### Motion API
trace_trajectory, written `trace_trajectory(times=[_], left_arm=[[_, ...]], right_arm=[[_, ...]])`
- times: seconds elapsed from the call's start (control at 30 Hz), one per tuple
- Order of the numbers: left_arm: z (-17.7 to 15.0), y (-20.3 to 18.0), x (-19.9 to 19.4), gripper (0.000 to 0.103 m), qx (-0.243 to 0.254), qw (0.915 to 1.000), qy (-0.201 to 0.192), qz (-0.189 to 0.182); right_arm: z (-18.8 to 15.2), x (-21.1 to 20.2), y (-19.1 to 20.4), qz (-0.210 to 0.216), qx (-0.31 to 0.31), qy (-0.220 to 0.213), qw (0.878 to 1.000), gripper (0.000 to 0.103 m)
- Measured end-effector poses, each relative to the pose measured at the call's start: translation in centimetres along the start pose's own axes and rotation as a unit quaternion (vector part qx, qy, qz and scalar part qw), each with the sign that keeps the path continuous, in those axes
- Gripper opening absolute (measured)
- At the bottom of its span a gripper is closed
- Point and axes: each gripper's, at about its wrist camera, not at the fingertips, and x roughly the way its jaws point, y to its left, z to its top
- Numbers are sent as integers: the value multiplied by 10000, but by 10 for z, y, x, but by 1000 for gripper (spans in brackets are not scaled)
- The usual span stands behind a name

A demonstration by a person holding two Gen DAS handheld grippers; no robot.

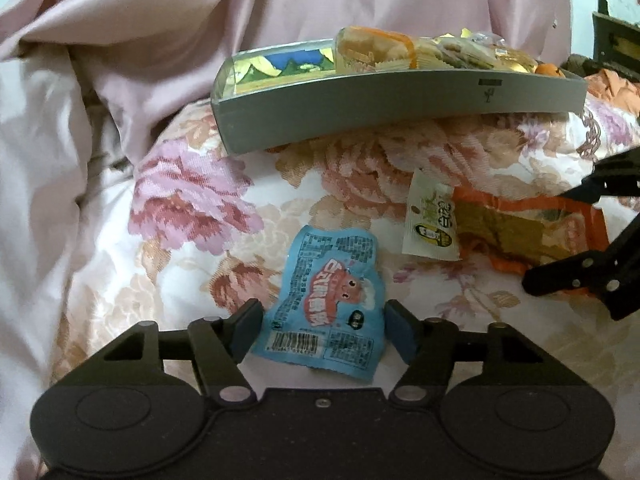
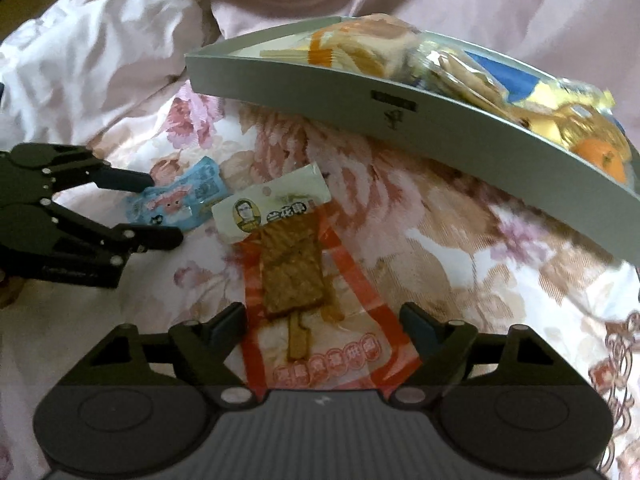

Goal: Organize snacks
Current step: 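Lower the left tool over the blue packet while the right tool approaches the tofu strip packet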

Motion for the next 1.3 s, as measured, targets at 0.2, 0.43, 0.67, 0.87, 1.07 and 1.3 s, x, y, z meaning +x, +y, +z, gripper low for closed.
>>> trace_trajectory(times=[0.2,0.43,0.67,0.87,1.07,1.3], left_arm=[[1,-6,-1,83,135,9998,63,103],[0,3,3,93,-13,9999,84,135],[2,1,6,101,211,9996,-12,193],[3,-1,8,94,224,9997,8,-58],[4,-4,6,72,41,9996,106,-272],[1,-12,-2,67,-531,9979,298,-230]], right_arm=[[-1,-3,-6,331,74,-277,9990,88],[0,4,8,356,-486,-392,9974,95],[-1,11,10,270,-874,-364,9951,99],[-2,18,18,231,-1134,-397,9925,101],[-1,11,15,230,-931,-351,9948,84],[-4,1,16,118,-749,-251,9968,71]])
